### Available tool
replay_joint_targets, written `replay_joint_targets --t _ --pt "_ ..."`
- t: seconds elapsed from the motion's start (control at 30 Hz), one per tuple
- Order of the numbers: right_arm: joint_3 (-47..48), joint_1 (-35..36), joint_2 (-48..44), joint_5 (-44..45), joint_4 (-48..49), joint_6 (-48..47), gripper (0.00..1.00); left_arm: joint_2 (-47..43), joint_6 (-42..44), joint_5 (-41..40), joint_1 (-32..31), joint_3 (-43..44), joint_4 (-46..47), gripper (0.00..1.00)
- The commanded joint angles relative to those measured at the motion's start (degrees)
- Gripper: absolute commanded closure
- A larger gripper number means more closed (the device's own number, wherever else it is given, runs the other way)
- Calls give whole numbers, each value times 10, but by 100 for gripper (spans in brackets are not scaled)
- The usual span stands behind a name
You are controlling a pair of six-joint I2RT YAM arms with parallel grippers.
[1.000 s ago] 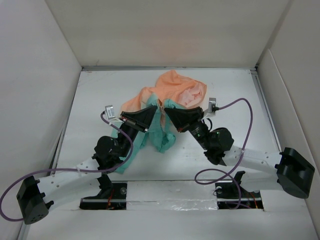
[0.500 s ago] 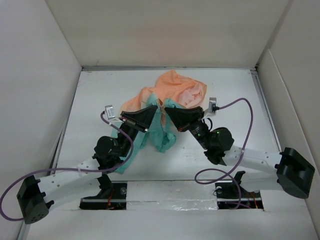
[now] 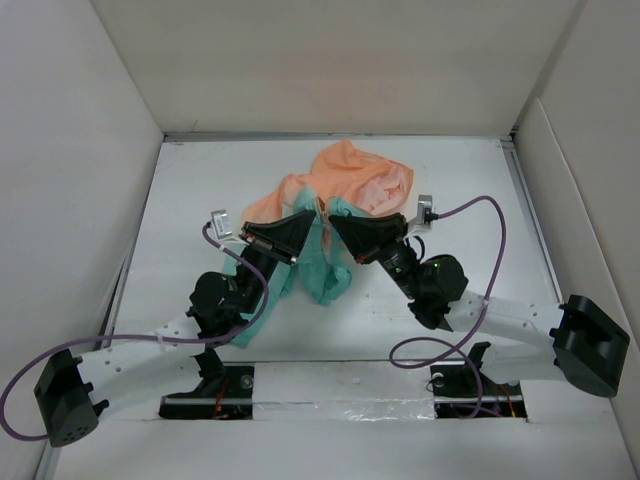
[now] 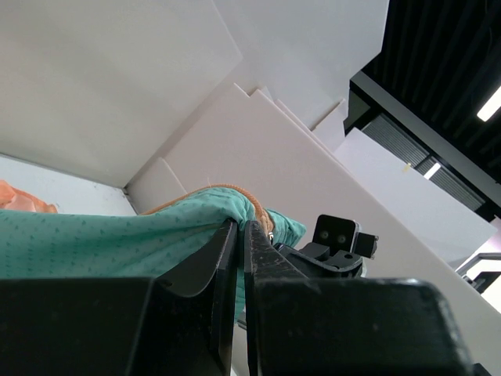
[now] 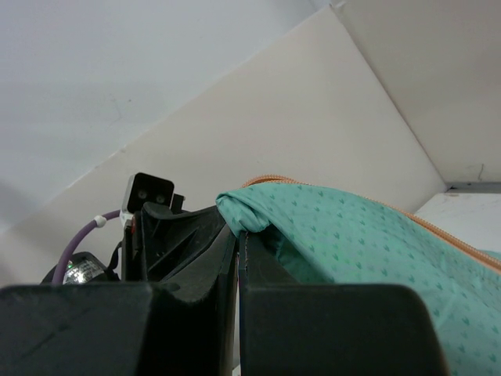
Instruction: Zip up the jacket
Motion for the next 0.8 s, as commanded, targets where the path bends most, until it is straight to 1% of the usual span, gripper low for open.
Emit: replay_joint_targets --t 0.0,0.77 --pt "12 -3 -10 -1 49 1 100 -1 4 7 -2 2 43 100" --pt "5 -3 -19 -4 47 0 100 -10 -5 -6 -2 -2 46 100"
